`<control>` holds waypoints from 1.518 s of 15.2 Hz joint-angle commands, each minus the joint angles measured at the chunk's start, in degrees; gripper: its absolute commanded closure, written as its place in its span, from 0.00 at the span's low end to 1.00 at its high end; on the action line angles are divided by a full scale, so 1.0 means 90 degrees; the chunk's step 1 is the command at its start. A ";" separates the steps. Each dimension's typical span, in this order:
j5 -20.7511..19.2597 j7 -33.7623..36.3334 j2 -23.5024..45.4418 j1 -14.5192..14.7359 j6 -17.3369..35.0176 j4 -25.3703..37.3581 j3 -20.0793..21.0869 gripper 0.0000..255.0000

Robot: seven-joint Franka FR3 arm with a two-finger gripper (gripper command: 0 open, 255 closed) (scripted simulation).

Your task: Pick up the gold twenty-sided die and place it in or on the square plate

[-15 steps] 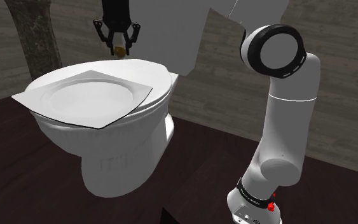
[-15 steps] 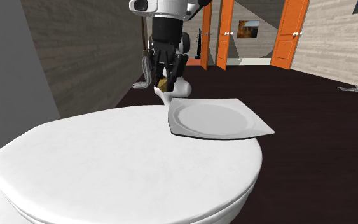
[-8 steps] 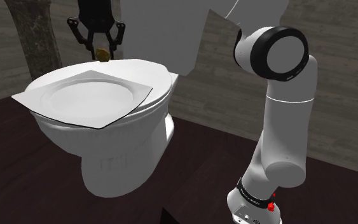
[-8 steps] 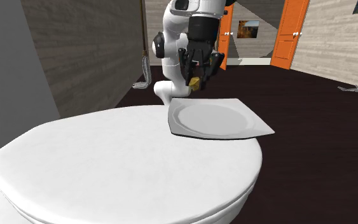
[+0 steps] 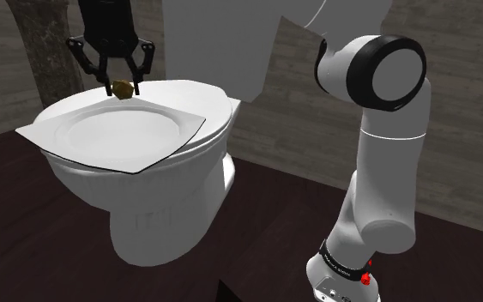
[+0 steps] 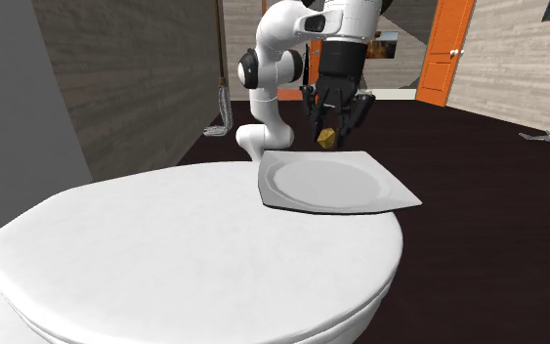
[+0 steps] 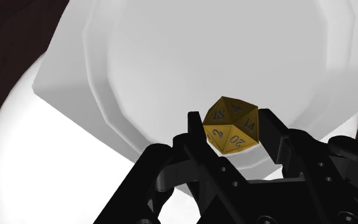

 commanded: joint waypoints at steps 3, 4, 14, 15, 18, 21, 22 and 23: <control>0.0103 0.0019 -0.0222 -0.0109 0.0464 -0.0670 -0.0006 1.00; 0.0126 0.0021 -0.0274 -0.0134 0.0577 -0.0832 -0.0009 1.00; 0.0215 0.0034 -0.0481 -0.0229 0.1105 -0.1553 -0.0024 1.00; 0.0215 0.0034 -0.0481 -0.0229 0.1105 -0.1553 -0.0024 1.00; 0.0215 0.0034 -0.0482 -0.0229 0.1106 -0.1554 -0.0024 0.00; 0.0215 0.0034 -0.0482 -0.0229 0.1106 -0.1554 -0.0024 0.00; 0.0215 0.0034 -0.0482 -0.0229 0.1106 -0.1554 -0.0024 0.00; 0.0174 0.0042 -0.0385 -0.0178 0.0845 -0.1205 -0.0010 0.00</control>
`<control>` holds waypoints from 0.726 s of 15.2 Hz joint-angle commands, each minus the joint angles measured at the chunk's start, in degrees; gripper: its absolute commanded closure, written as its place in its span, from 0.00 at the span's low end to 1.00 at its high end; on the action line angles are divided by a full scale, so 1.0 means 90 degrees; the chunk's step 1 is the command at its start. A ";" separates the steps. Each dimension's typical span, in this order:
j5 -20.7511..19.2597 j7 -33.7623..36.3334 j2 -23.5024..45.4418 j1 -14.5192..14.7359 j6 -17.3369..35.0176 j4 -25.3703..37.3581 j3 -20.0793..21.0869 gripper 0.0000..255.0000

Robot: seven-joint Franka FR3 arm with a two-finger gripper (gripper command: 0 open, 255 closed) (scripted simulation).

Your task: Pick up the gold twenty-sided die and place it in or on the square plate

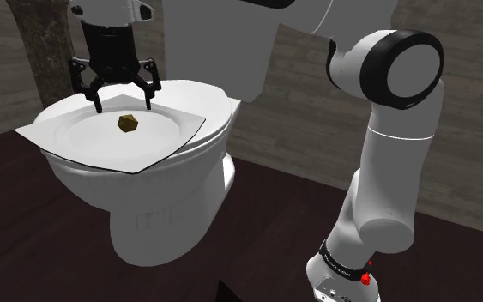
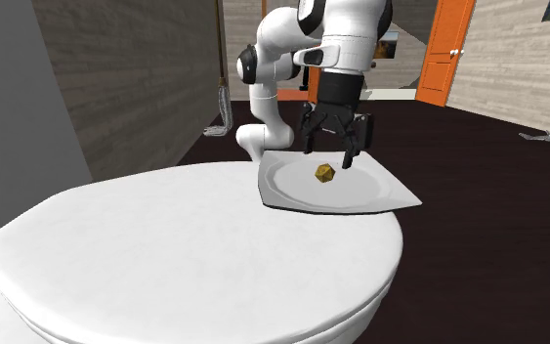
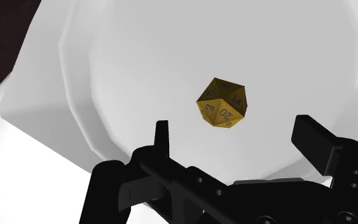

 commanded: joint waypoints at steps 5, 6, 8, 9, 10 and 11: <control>-0.0206 0.0035 0.0453 0.0243 -0.0942 0.1357 0.0043 0.00; -0.0205 0.0035 0.0452 0.0243 -0.0941 0.1355 0.0043 0.00; -0.0206 0.0035 0.0453 0.0243 -0.0942 0.1356 0.0043 0.00; -0.0206 0.0035 0.0453 0.0243 -0.0942 0.1357 0.0043 0.00; -0.0206 0.0035 0.0453 0.0243 -0.0942 0.1357 0.0043 0.00; -0.0206 0.0035 0.0453 0.0243 -0.0942 0.1357 0.0043 0.00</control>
